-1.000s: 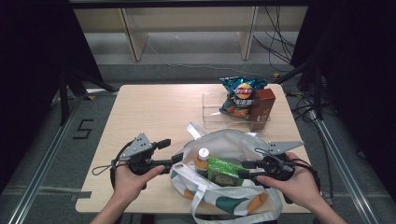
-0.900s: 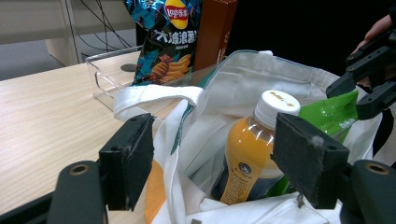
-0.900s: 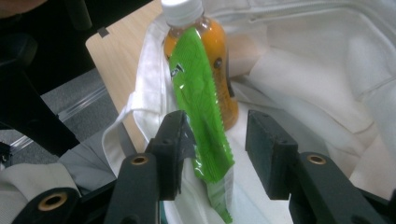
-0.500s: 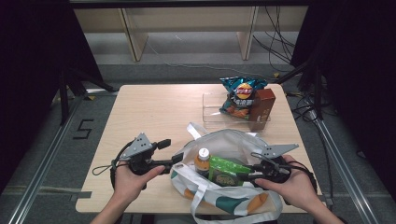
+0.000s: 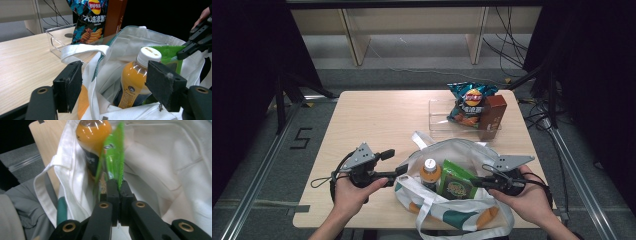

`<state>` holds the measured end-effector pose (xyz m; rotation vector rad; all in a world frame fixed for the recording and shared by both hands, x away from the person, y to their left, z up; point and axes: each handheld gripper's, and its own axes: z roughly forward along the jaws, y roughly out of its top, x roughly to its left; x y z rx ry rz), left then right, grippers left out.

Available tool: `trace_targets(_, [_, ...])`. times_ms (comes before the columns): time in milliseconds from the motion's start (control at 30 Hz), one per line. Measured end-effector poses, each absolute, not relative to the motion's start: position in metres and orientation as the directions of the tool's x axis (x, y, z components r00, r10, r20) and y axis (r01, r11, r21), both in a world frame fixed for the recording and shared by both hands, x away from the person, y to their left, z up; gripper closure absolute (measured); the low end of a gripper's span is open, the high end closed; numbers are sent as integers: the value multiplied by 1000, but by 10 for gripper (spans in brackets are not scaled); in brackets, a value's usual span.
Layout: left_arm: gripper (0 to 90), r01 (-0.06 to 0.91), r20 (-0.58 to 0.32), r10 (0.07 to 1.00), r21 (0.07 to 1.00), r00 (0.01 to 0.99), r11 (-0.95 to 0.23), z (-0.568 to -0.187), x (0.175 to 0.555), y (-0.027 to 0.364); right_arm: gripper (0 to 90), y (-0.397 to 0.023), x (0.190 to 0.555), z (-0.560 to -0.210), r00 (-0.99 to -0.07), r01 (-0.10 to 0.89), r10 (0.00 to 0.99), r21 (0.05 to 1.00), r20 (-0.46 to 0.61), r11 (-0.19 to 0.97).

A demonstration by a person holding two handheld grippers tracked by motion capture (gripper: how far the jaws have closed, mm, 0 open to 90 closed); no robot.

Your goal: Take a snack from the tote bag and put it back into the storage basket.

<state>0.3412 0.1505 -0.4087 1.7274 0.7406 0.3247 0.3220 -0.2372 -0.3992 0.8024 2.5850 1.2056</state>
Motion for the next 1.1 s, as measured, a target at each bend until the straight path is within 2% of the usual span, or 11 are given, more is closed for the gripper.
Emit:
trace_targets(400, [288, 305, -159, 629, 943, 761, -131, -408, 342, 152, 900, -240, 320, -385, -833, 369, 552, 788, 45, 492])
trace_targets(567, [288, 302, -161, 628, 945, 761, -124, -407, 343, 152, 900, -246, 323, -375, -840, 320, 542, 816, 10, 481])
trace_targets(800, [288, 303, -166, 636, 946, 754, -113, -404, 344, 152, 900, -253, 323, -364, -817, 342, 576, 833, 35, 434])
trace_targets(1100, [288, 301, -167, 647, 948, 744, -100, -403, 343, 156, 900, -260, 327, -353, -810, 308, 586, 858, 9, 412])
